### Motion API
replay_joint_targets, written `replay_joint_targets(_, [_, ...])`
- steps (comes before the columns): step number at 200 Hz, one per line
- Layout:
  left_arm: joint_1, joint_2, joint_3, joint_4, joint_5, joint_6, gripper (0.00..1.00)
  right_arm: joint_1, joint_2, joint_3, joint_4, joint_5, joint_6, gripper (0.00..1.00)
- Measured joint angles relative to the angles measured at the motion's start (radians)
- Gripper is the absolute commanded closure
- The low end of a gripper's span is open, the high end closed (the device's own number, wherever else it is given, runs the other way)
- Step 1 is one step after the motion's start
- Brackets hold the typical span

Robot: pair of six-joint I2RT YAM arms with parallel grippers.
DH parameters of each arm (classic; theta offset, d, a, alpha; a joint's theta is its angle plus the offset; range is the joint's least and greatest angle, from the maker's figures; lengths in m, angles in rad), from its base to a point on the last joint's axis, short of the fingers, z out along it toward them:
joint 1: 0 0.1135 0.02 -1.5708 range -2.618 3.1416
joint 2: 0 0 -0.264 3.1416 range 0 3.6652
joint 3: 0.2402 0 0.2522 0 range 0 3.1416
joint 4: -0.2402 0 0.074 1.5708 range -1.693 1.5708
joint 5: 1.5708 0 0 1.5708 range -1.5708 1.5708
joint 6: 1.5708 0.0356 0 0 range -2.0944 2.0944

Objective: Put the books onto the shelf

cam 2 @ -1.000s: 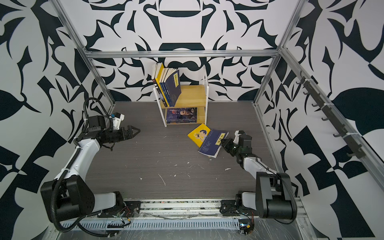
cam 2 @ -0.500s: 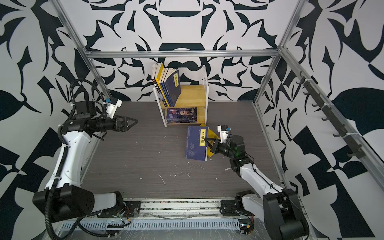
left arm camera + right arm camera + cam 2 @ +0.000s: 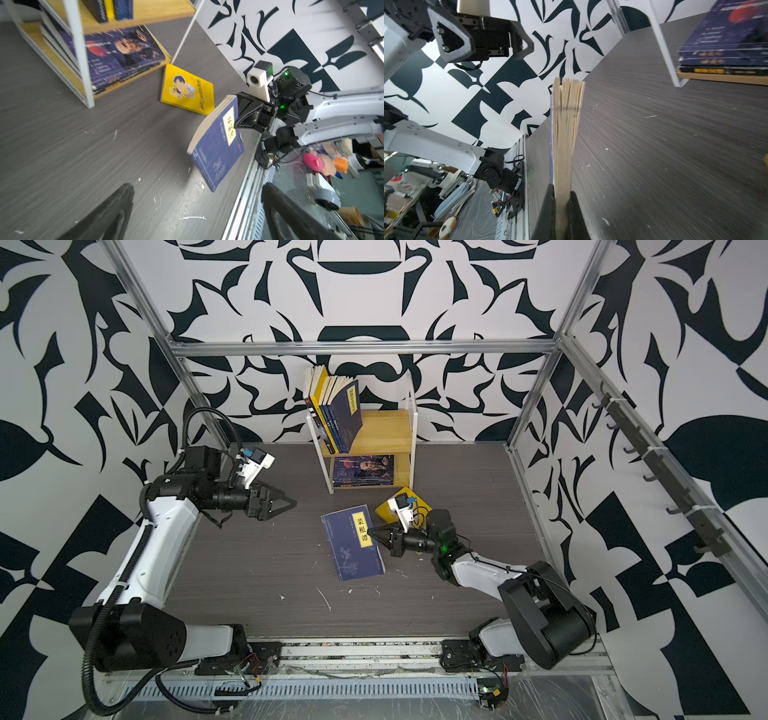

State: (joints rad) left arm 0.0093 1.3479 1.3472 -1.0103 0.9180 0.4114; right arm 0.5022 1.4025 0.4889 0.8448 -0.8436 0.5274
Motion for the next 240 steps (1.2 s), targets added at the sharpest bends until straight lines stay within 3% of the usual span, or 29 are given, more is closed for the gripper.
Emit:
replay_joint_targets(77, [-0.087, 0.040, -0.042, 0.000, 0.005, 0.036, 0.00, 0.107, 0.172, 0.179, 0.068, -0.051, -0.012, 1.00])
replay_joint_targets(92, [-0.109, 0.052, -0.047, -0.001, -0.003, 0.041, 0.05, 0.117, 0.196, 0.206, 0.071, -0.061, -0.013, 1.00])
replay_joint_targets(165, [-0.145, 0.068, -0.069, 0.019, -0.036, 0.014, 0.59, 0.145, 0.275, 0.319, 0.072, -0.092, -0.021, 1.00])
replay_joint_targets(197, [-0.145, 0.068, -0.078, 0.030, -0.034, -0.004, 1.00, 0.146, 0.282, 0.326, 0.066, -0.086, -0.034, 1.00])
replay_joint_targets(202, [-0.145, 0.067, -0.078, 0.029, -0.035, -0.010, 1.00, 0.146, 0.283, 0.326, 0.063, -0.084, -0.035, 1.00])
replay_joint_targets(222, [-0.145, 0.063, -0.082, 0.040, -0.039, -0.023, 1.00, 0.144, 0.286, 0.326, 0.056, -0.066, -0.042, 0.72])
replay_joint_targets(240, [-0.144, 0.057, -0.095, 0.052, -0.040, -0.035, 1.00, 0.147, 0.283, 0.325, 0.043, -0.039, -0.070, 0.56])
